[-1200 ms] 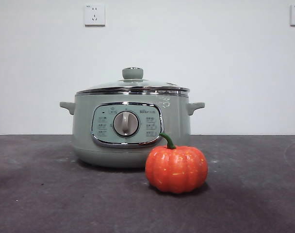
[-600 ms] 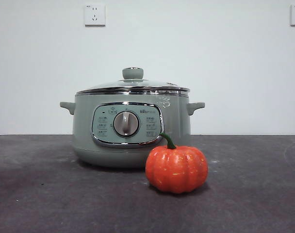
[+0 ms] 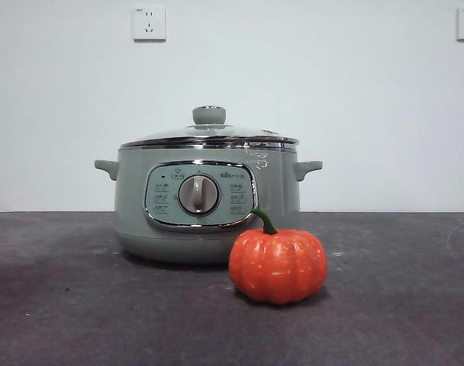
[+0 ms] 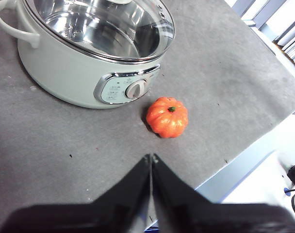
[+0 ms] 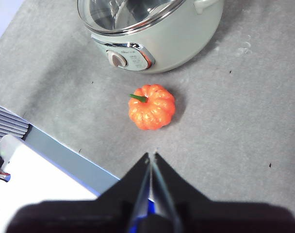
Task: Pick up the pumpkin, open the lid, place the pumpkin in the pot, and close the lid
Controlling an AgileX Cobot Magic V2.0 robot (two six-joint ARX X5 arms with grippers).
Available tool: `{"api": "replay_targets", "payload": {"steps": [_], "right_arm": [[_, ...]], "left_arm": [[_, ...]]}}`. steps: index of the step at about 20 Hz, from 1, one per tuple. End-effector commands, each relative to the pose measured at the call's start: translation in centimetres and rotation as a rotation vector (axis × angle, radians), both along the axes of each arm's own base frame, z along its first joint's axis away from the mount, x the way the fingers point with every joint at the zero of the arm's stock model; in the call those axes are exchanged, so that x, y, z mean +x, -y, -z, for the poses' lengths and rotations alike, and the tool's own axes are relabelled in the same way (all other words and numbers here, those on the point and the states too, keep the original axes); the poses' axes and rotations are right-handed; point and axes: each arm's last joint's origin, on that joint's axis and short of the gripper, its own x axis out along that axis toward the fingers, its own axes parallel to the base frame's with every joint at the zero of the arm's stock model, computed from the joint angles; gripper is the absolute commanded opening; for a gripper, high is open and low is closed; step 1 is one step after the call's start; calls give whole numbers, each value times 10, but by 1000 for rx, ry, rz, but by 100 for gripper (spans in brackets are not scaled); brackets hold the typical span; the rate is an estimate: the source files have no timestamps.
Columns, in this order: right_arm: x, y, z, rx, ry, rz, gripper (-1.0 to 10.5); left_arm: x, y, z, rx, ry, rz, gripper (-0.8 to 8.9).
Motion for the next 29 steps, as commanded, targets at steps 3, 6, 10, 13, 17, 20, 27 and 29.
{"api": "replay_targets", "payload": {"steps": [3,6,10,13,17,20,27,29], "right_arm": [[0,0,-1,12,-3,9,657],[0,-1,-1,14,-4,6,693],[2,-5,0,16,-20,-25,693],[9,-18,5,4,-67,-109,692],[31,-47,18,-54,-111,-224,692],[54,-76,34,-152,-114,-247,692],[89,-121,70,-281,-95,-257,693],[96,-131,82,-313,-109,-261,694]], "left_arm": [[0,0,-1,7,19,13,791],[0,0,-1,7,19,13,786],[0,0,-1,7,19,13,786],[0,0,-1,7,20,13,786],[0,0,-2,0,14,8,786],[0,0,-1,1,14,8,786],[0,0,-1,1,14,7,786],[0,0,-1,1,14,7,786]]}}
